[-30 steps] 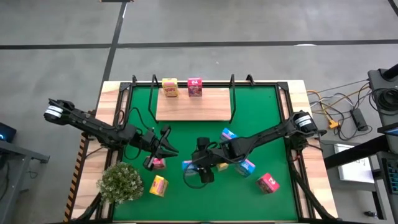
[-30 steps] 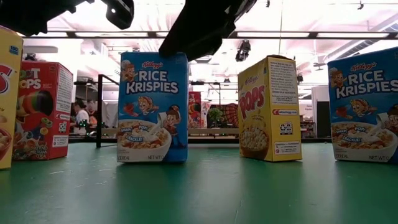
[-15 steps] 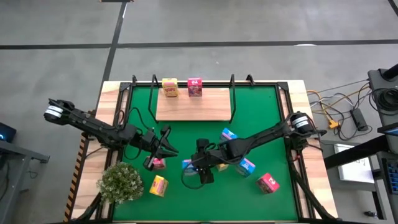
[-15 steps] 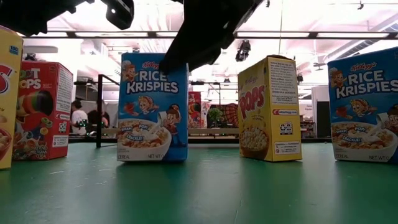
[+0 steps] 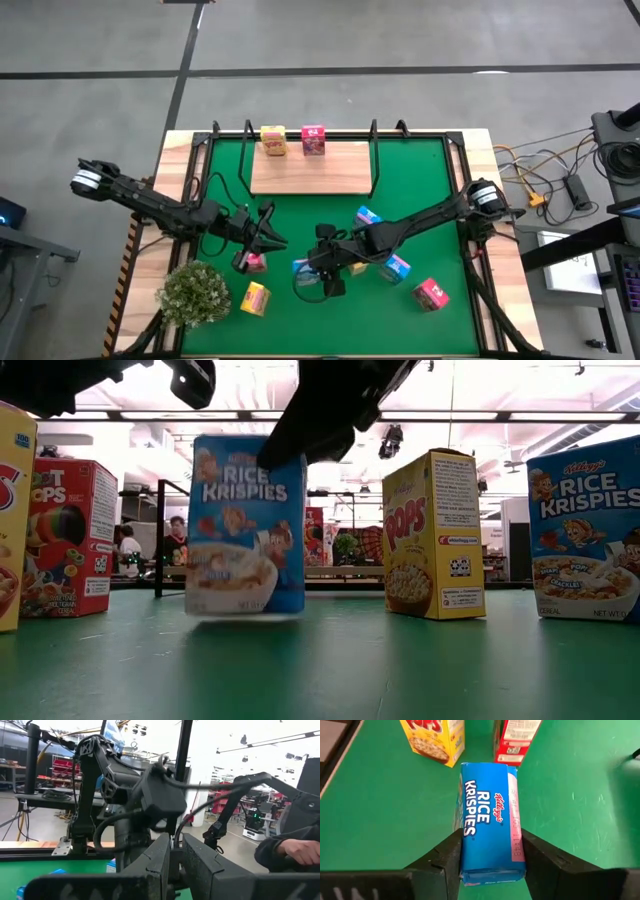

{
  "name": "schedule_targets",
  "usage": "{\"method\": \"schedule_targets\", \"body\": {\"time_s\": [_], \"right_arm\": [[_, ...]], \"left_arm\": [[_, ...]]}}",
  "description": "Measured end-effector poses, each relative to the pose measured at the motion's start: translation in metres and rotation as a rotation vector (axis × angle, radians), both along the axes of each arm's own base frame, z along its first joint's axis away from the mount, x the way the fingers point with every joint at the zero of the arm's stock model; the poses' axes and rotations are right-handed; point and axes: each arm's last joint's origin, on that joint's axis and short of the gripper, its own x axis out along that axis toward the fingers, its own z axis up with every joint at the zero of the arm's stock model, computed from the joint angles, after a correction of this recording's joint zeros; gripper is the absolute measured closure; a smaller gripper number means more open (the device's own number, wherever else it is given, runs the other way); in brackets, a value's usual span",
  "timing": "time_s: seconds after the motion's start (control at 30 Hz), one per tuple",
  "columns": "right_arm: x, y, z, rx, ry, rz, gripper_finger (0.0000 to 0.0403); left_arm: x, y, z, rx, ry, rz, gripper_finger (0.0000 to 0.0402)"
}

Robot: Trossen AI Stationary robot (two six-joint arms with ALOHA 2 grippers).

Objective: Stack cereal on shelf
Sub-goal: Put the bottom left blue cereal box on the shelf

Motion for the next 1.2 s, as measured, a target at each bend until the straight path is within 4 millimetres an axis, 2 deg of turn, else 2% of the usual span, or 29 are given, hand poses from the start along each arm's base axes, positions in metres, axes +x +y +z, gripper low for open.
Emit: {"method": "schedule_targets", "body": {"time_s": [0.17, 0.4, 0.57, 0.77, 0.87, 0.97, 1.2], "right_arm": [[-0.006, -0.004, 0.023, -0.008, -0.052, 0.015, 0.0257], [-0.025, -0.025, 0.087, -0.078, -0.113, 0.045, 0.0257], [-0.043, -0.065, 0.126, -0.167, -0.123, 0.017, 0.026], [-0.066, -0.133, 0.155, -0.255, -0.137, -0.099, 0.0258], [-0.08, -0.17, 0.16, -0.287, -0.114, -0.123, 0.0259], [-0.092, -0.209, 0.156, -0.261, -0.075, -0.121, 0.0262], [-0.106, -0.29, 0.125, -0.199, -0.002, -0.133, 0.0261]], "left_arm": [[-0.001, 0.0, 0.002, -0.005, -0.02, 0.0, 0.0365], [-0.008, 0.002, 0.012, -0.017, -0.066, 0.002, 0.0365], [-0.01, 0.003, 0.014, 0.003, -0.086, 0.009, 0.0365], [-0.01, 0.003, 0.015, 0.003, -0.089, 0.011, 0.0365], [-0.01, 0.003, 0.015, 0.003, -0.093, 0.012, 0.0365], [-0.01, 0.003, 0.016, -0.002, -0.096, 0.01, 0.0365], [-0.01, 0.003, 0.016, -0.002, -0.106, 0.011, 0.0365]]}}
